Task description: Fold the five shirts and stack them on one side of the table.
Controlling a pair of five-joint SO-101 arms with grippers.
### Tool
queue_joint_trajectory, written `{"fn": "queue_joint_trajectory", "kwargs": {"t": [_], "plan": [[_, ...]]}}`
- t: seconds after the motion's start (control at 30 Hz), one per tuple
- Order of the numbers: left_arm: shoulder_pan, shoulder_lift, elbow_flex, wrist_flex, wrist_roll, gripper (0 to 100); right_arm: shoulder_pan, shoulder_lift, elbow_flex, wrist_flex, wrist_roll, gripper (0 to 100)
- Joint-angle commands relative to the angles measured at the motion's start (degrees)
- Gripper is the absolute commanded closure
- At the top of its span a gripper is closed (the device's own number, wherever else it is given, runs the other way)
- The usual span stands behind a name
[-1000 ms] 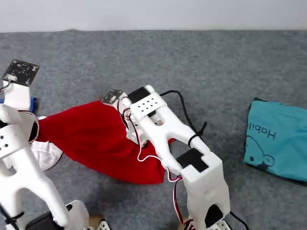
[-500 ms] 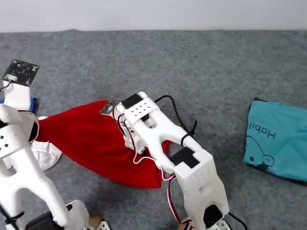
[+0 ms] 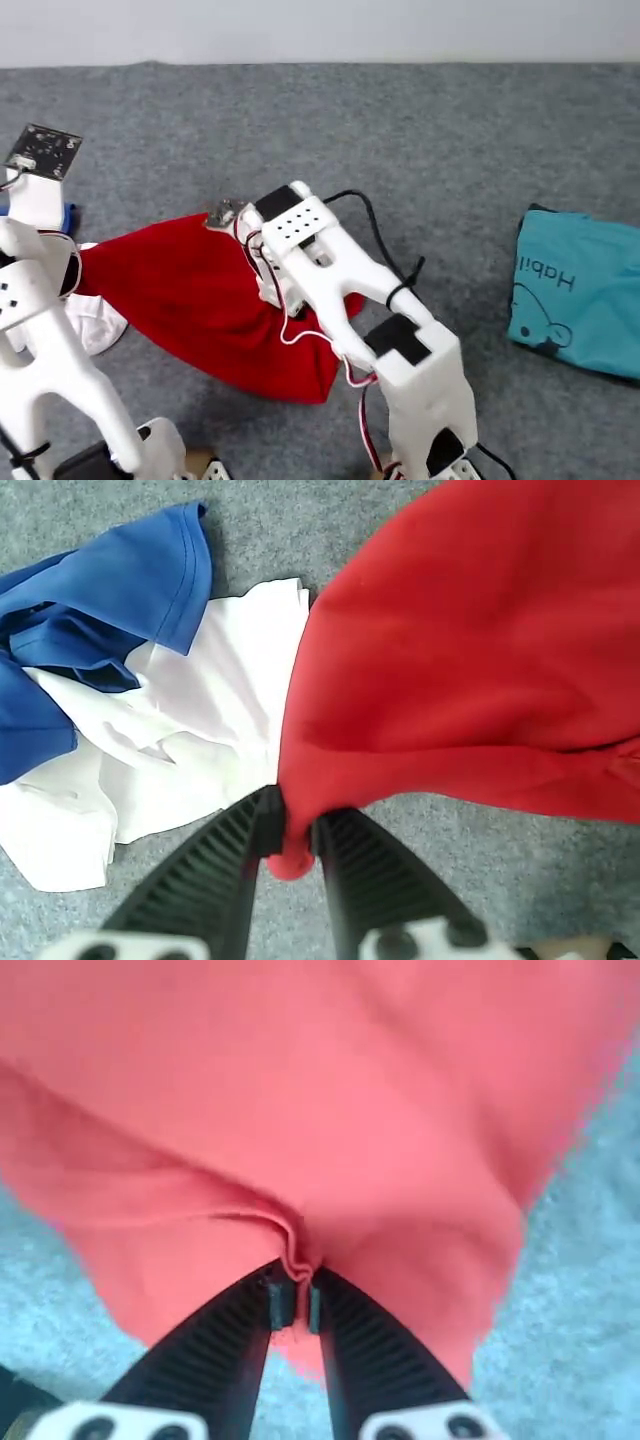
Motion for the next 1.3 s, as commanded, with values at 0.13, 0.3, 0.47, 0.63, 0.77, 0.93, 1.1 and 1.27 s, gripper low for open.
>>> {"fn": "queue_joint_trajectory", "kwargs": {"t": [0.13, 0.3, 0.47, 0.63, 0.77, 0.93, 1.1, 1.27], "plan": [[0.26, -0.44, -1.98, 0.62, -0.53, 99, 0.84, -14.11, -1.93, 6.02, 2.81, 98.8], [0.35, -1.23, -3.65, 1.05, -0.53, 99, 7.16, -23.87, -1.93, 8.66, 3.60, 98.8], [5.10, -6.24, -4.18, 1.32, -0.35, 99, 14.73, -33.98, -1.67, 8.84, 8.18, 98.8], [12.75, -8.44, -0.84, 1.14, -0.18, 99, 15.25, -35.91, 2.90, 8.57, 10.55, 98.8], [15.21, -8.70, 1.98, 1.14, 2.02, 99, 16.75, -31.16, 10.20, 5.14, 10.64, 98.7], [14.95, -8.70, 2.42, 1.41, 4.04, 99, 17.80, -27.30, 11.43, 8.57, 7.65, 89.4], [14.95, -8.79, 2.42, 1.41, 4.04, 99, 17.01, -31.69, 14.24, 9.19, 4.48, 85.4], [14.95, -8.79, 2.42, 1.41, 4.22, 99, 11.03, -37.41, 24.88, 9.01, 4.22, 85.4]]}}
